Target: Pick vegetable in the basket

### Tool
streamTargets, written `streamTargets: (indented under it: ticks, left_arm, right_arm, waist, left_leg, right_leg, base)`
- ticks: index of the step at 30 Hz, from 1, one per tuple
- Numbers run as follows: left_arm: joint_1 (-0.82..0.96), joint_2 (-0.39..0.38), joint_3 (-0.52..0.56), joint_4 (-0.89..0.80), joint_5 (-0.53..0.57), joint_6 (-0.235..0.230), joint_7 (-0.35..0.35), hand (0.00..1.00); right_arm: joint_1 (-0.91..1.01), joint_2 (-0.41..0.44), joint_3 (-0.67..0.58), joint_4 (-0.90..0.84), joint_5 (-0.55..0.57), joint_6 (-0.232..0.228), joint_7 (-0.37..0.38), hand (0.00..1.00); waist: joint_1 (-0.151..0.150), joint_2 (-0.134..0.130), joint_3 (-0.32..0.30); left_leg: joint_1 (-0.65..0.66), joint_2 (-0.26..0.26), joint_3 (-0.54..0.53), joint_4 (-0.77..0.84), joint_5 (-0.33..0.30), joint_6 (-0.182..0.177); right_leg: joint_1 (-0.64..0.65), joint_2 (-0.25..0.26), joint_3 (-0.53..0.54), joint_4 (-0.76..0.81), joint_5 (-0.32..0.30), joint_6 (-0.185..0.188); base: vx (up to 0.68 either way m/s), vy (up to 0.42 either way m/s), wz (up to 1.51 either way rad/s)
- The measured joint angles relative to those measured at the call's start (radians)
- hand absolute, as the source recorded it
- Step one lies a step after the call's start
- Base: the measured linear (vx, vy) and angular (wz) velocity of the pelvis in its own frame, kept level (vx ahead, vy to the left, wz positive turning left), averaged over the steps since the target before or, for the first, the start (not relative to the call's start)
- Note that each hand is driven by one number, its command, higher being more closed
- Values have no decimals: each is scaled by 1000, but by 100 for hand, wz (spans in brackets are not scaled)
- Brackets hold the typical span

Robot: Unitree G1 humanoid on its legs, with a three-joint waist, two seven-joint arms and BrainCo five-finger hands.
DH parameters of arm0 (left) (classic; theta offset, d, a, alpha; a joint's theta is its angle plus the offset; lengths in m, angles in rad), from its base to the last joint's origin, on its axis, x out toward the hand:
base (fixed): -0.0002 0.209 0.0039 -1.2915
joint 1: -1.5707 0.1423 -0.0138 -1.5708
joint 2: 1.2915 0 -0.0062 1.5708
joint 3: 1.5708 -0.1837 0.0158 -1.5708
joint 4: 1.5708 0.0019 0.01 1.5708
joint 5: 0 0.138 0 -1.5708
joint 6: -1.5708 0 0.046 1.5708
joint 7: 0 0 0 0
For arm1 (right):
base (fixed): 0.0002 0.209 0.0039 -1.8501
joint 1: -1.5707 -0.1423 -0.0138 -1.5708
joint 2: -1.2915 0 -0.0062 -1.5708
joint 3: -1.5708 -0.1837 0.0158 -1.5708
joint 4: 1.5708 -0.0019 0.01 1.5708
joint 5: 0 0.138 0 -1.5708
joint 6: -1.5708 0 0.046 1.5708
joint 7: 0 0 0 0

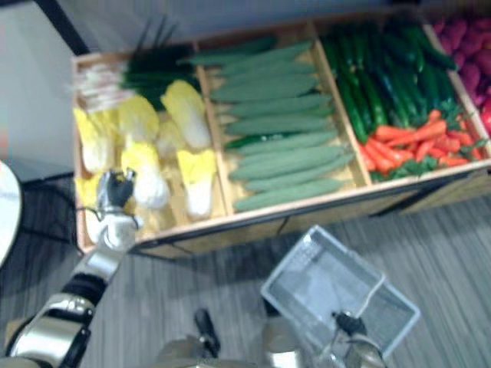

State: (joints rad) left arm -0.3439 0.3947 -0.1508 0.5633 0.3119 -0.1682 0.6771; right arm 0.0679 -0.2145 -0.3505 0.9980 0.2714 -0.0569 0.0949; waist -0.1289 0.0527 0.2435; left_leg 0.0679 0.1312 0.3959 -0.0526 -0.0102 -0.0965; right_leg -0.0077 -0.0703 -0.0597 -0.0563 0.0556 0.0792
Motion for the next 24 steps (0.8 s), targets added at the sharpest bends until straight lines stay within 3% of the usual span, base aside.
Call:
streamTargets:
  ticks: [3,5,7,8,12,15,16,18,19,20,21,22,23,24]
  left_arm:
    - [74,0,-3,-88,17,-32,30,100]
    - [112,-1,-1,-146,18,-38,45,100]
    - [184,-1,26,-255,26,-39,80,100]
    - [199,-1,36,-276,32,-38,90,100]
    - [206,-1,57,-326,105,-38,106,100]
    - [206,2,62,-336,107,-68,106,100]
    - [209,2,68,-351,108,-73,104,100]
    - [211,5,93,-412,107,-99,82,100]
    - [211,6,96,-425,107,-108,71,100]
    - [210,3,83,-446,103,-113,36,100]
    - [210,2,70,-451,103,-113,23,100]
    - [215,4,50,-465,102,-113,-5,100]
    - [217,2,45,-472,102,-114,-18,100]
    - [220,-6,20,-472,101,-111,-37,100]
  right_arm:
    - [30,0,-12,0,-15,0,-2,100]
    - [32,-1,-23,0,-33,0,-3,100]
    - [13,-21,-20,4,-63,0,0,100]
    - [9,-31,-11,3,-71,-1,0,100]
    - [32,-47,5,-1,-76,-20,-2,100]
    - [55,-40,13,-12,-73,-46,-11,100]
    - [62,-37,24,-24,-73,-50,-18,100]
    - [47,-37,67,-84,-53,-58,-28,100]
    - [43,-38,85,-97,-51,-61,-33,100]
    - [26,-38,137,-133,-48,-61,-52,100]
    - [21,-39,165,-155,-48,-61,-56,100]
    - [-8,-37,214,-200,-51,-61,-63,100]
    - [-18,-37,237,-224,-57,-63,-63,100]
    - [-33,-30,287,-242,-63,-66,-63,100]
  waist:
    - [6,5,-52]
    - [37,3,-60]
    - [89,9,-71]
    - [94,15,-75]
    - [94,-17,-107]
    - [74,-41,-117]
    - [79,-48,-119]
    - [79,-55,-122]
    - [76,-59,-122]
    - [75,-67,-120]
    - [75,-69,-120]
    - [89,-57,-123]
    - [96,-47,-122]
    - [86,-62,-121]
  left_leg:
    - [11,1,4,20,-17,2]
    - [-2,-1,-24,97,-63,3]
    - [-16,-4,-211,167,-128,9]
    - [-11,-2,-231,167,-150,4]
    - [-4,-28,-147,180,-188,16]
    - [16,-39,-103,179,-190,29]
    - [24,-33,-70,179,-193,31]
    - [20,-8,12,199,-203,30]
    - [22,-8,30,212,-215,22]
    - [25,4,65,240,-220,25]
    - [30,4,77,242,-216,33]
    - [39,5,116,206,-211,75]
    - [56,25,177,184,-224,75]
    - [58,15,243,185,-233,62]
  right_leg:
    - [11,3,17,1,-4,0]
    - [2,9,77,5,-3,-1]
    - [-22,30,188,5,10,9]
    - [-28,38,212,4,16,14]
    - [-42,14,285,-24,50,41]
    - [-47,-3,267,-40,76,33]
    - [-55,-8,207,-41,79,-11]
    - [-135,-44,-32,75,59,-141]
    - [-163,-44,-68,121,79,-134]
    - [-214,-33,-146,202,118,-167]
    - [-220,-18,-154,192,151,-214]
    - [-207,29,-150,89,268,-271]
    - [-223,31,-213,145,202,-308]
    - [-262,-33,-366,360,-30,-257]
  base:
    - [-17,6,-13]
    - [-35,17,-67]
    - [-19,-35,-131]
    - [-36,-2,-121]
    - [-55,81,-61]
    - [1,72,-38]
    - [7,38,-74]
    - [32,29,-103]
    - [27,25,-134]
    - [-35,15,-123]
    - [-95,33,-188]
    - [-122,31,-160]
    - [-140,25,-186]
    - [-84,-23,-145]
